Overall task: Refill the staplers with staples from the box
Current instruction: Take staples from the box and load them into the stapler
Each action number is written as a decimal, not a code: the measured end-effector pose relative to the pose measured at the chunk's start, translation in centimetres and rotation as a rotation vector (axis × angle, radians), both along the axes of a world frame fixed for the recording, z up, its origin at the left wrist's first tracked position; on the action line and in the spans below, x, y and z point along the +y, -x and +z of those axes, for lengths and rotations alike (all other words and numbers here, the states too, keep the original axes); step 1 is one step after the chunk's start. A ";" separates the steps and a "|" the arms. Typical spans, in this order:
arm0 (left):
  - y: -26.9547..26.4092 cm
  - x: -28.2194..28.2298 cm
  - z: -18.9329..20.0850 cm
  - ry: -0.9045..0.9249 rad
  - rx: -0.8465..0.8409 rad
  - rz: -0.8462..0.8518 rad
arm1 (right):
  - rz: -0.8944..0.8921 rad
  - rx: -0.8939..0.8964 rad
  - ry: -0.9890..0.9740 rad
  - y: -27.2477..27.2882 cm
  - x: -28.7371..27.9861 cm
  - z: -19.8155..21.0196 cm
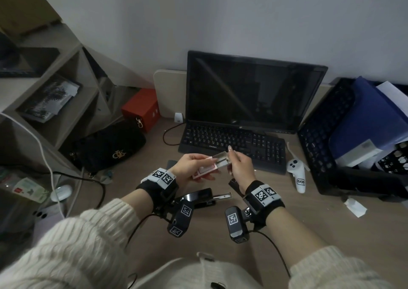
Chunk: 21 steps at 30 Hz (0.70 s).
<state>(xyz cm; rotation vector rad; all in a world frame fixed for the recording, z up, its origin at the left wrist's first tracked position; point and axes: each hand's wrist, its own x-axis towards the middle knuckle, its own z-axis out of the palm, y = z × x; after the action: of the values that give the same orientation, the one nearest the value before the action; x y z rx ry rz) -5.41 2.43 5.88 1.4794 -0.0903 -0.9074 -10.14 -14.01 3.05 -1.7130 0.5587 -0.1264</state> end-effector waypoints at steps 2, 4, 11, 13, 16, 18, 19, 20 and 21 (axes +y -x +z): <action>-0.1 0.0 0.0 -0.003 0.023 -0.010 | 0.027 0.021 -0.010 0.2 0.0 0.0; -0.1 0.0 0.1 -0.023 0.014 -0.031 | 0.048 0.032 -0.006 0.2 -0.1 -0.3; -0.1 -0.2 -0.7 -0.044 -0.070 0.049 | -0.068 -0.068 -0.010 0.5 0.1 0.0; -0.2 -0.2 -0.9 -0.056 -0.085 0.096 | -0.042 -0.147 0.104 0.8 0.2 0.2; -0.2 -0.3 -1.1 -0.058 -0.090 0.142 | 0.093 -0.174 0.269 1.1 0.4 0.3; -0.3 -0.4 -1.2 -0.058 -0.099 0.152 | 0.125 -0.168 0.304 1.2 0.2 0.0; -0.3 -0.4 -1.1 -0.058 -0.105 0.154 | 0.112 -0.167 0.314 1.3 0.0 -0.2; -0.3 -0.4 -1.1 -0.056 -0.110 0.159 | 0.095 -0.164 0.318 1.3 -0.1 -0.3; -0.3 -0.5 -1.0 -0.056 -0.114 0.165 | 0.086 -0.155 0.314 1.3 -0.2 -0.3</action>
<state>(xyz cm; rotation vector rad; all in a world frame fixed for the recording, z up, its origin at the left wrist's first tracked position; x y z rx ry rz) -5.11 1.96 4.88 1.5658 -0.0269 -0.6972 -11.41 -14.24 2.72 -2.0087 0.3630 -0.2954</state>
